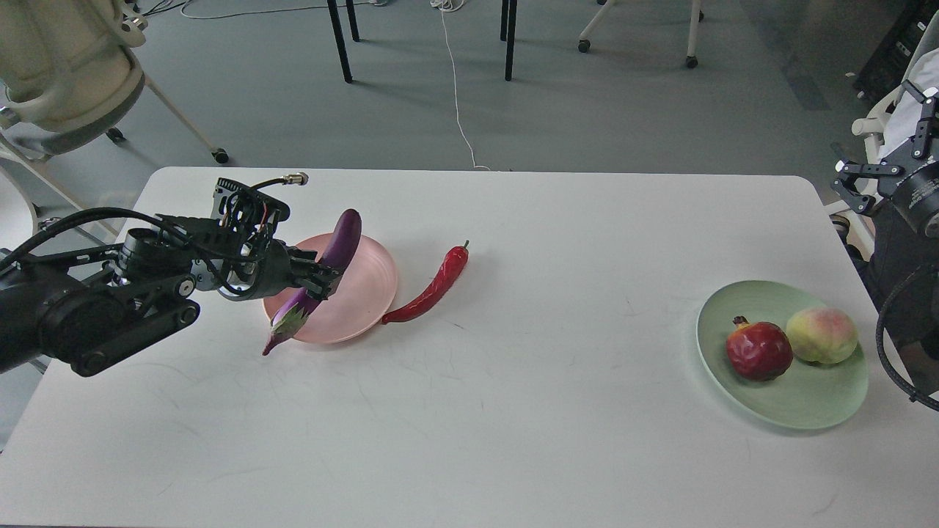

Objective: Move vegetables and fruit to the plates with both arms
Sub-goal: 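Lift the eggplant onto the pink plate and release it, then lower the left gripper and grasp the red chili pepper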

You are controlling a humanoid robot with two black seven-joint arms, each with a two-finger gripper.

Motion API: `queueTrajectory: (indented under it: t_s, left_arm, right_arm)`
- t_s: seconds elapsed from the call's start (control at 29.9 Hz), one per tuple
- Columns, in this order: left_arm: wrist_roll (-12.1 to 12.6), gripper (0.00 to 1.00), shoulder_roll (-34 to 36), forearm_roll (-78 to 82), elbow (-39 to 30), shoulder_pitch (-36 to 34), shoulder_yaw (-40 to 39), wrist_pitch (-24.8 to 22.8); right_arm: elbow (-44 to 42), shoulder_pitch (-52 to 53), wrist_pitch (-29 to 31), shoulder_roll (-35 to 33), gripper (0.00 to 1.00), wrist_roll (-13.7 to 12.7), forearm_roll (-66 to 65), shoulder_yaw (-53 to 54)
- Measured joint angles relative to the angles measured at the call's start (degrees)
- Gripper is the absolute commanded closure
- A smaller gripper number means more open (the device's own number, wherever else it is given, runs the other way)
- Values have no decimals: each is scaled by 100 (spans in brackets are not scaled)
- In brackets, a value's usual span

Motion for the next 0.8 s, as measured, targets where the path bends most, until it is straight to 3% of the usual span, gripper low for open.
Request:
queueTrajectory:
  t_s: [0.07,0.33,0.6,0.8]
  left_arm:
    - [0,20,0,0,0,0,0,29]
    - [-15,20,-63,-53,-2,-321,-98,43]
    - [-11,20,-1244,-29,47,-898,-51,42]
    - [-1,22,-2154,8,674,-842,33,40]
  right_arm:
    - [0,-14,0,2,1,0,0,-11]
    - [-33,-205,0,-4,1,2,0,38]
    - [-57,-352,0,-54,1,17,0,66]
    - [-54,-358,0,-104,1,19,0,72]
